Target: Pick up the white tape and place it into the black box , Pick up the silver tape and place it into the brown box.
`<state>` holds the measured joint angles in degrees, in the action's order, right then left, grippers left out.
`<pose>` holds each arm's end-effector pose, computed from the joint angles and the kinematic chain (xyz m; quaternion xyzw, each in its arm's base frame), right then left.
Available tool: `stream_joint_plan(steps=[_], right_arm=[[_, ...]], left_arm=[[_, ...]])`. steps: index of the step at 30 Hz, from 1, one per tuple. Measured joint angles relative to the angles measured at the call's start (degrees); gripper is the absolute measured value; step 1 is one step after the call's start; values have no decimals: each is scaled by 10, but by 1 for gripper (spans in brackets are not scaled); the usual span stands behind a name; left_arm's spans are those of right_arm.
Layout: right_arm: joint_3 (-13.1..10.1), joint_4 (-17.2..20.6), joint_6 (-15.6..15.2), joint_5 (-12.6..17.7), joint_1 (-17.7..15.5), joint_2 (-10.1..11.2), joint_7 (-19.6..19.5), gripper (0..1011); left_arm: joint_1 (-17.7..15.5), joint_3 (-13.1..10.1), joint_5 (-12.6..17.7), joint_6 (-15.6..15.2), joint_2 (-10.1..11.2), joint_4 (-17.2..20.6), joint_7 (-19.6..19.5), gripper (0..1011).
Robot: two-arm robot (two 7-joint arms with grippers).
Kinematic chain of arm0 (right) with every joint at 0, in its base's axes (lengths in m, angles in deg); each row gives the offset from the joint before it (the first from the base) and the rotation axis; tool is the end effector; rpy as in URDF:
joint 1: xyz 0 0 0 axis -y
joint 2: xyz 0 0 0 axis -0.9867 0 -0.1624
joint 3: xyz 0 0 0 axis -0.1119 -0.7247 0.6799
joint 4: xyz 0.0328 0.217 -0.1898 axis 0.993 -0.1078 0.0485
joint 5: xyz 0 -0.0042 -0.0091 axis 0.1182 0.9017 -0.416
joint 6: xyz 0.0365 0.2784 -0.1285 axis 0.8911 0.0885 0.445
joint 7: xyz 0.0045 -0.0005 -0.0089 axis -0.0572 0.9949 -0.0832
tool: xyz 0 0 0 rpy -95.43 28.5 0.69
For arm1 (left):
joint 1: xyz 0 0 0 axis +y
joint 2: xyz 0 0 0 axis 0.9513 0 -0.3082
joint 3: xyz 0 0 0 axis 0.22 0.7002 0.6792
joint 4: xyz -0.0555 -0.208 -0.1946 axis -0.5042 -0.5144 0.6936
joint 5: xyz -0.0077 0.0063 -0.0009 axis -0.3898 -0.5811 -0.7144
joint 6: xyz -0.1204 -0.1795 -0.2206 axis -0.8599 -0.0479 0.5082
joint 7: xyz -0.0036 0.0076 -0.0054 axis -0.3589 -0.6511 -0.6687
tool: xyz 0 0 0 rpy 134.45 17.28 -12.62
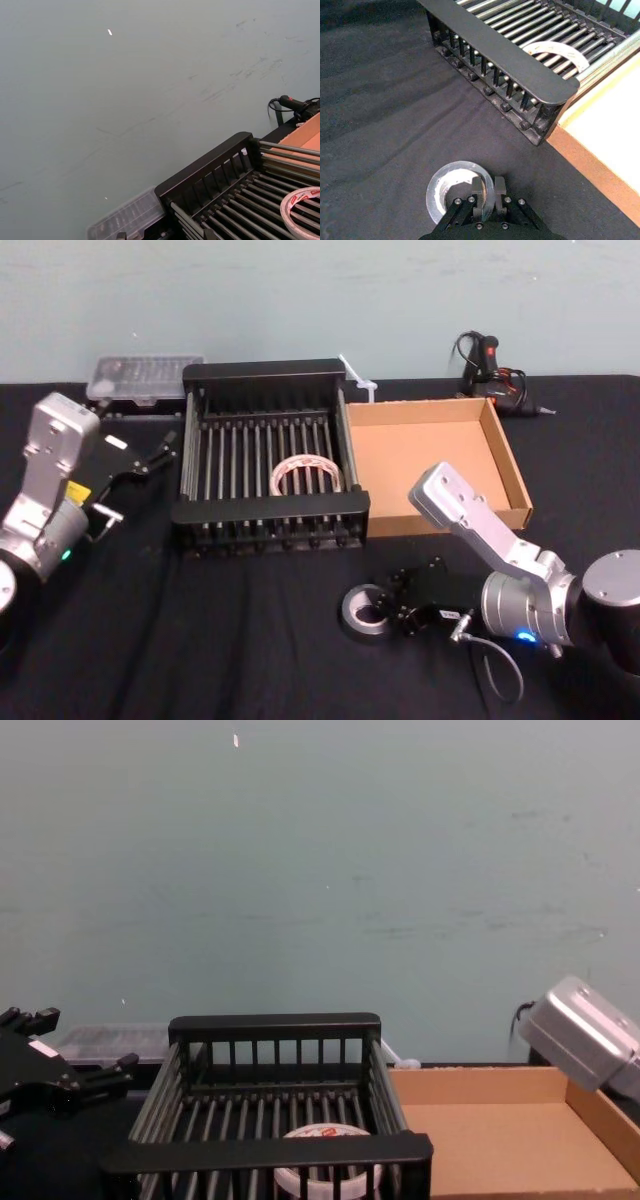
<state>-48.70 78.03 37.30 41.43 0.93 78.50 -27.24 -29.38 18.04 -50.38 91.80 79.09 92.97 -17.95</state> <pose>0.3289 0.0059 -0.2678 -0.3002 0.0849 -0.2933 0.9037 0.3580 0.0827 -0.3023 0.1415 -0.1325 0.5799 0.7913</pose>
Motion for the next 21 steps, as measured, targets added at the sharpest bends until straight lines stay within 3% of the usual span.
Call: stream_joint_plan(steps=[13, 21], right_arm=[[-1, 0, 0, 0, 0, 0, 1, 157], [-15, 14, 0, 9, -6, 7, 3, 156]], left_arm=[[0, 0, 0, 0, 0, 0, 0, 1001], [0, 0, 0, 0, 0, 0, 0, 1001]])
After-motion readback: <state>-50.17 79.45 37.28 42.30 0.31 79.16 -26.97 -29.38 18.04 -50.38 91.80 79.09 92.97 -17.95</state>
